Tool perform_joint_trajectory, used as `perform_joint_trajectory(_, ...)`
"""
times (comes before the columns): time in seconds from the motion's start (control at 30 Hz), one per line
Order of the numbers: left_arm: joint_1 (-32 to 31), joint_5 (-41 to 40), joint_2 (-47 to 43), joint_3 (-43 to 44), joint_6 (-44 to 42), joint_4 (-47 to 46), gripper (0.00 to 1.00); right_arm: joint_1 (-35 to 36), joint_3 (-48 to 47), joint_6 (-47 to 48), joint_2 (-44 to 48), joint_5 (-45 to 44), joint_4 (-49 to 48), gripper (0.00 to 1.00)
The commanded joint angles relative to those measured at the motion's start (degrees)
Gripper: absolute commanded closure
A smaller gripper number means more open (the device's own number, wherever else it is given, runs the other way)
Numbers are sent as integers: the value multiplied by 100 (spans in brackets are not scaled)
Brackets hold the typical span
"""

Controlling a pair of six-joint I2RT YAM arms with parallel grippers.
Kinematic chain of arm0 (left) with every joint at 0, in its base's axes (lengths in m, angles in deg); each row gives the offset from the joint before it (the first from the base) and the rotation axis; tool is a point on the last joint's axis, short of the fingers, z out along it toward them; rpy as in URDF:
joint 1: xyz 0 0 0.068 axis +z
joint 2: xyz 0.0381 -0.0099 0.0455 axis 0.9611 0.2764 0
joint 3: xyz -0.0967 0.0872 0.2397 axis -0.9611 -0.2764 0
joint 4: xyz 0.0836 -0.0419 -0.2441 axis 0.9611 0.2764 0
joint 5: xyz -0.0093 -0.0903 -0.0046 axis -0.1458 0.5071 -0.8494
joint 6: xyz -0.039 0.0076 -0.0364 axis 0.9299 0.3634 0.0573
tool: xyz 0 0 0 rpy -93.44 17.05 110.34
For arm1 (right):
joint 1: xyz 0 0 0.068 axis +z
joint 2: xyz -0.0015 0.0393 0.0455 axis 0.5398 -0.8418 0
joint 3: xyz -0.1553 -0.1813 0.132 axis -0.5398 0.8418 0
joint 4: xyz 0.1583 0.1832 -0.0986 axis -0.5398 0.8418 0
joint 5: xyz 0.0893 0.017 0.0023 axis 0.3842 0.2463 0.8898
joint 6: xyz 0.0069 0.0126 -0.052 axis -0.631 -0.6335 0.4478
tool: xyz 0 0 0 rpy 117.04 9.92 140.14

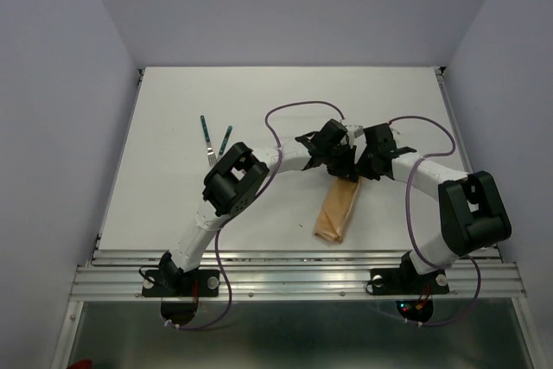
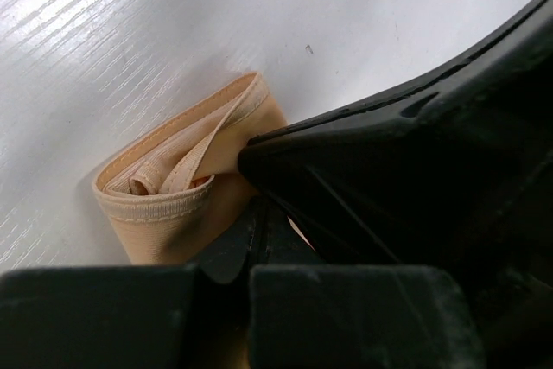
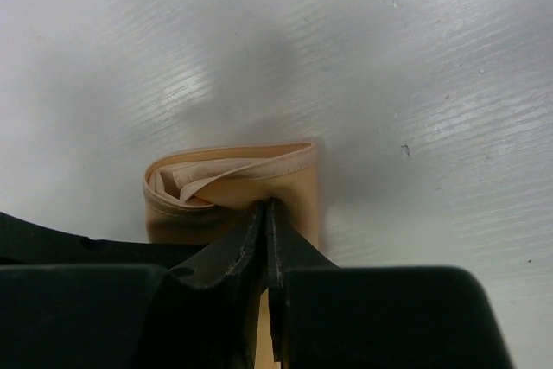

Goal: Fold the napkin into a case and place the utensils inside
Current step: Smooth out the smaller rectangle-folded napkin at the center of the board.

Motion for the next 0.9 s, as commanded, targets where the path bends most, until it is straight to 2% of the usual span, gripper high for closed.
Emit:
perform_joint_trajectory(0.0, 58, -200, -249, -136, -143, 256, 100, -21, 128, 3, -129, 89, -214, 90)
perform_joint_trajectory(0.27, 110, -402, -671, -206, -170, 634, 100, -21, 198, -181, -331, -174, -65, 94)
perform_joint_trajectory(0.43, 110, -586, -1250, -487, -170, 784, 100, -21, 137, -251, -427, -271, 5, 94)
perform_joint_trajectory(0.73, 215, -1096, -2383, -1488, -38, 863, 100, -21, -74, -296, -533, -149, 32, 94)
perform_joint_trajectory(0.87, 312, -1254, -2762, -2043, 32, 810, 100, -21, -180, -261, -166, 53, 41, 93)
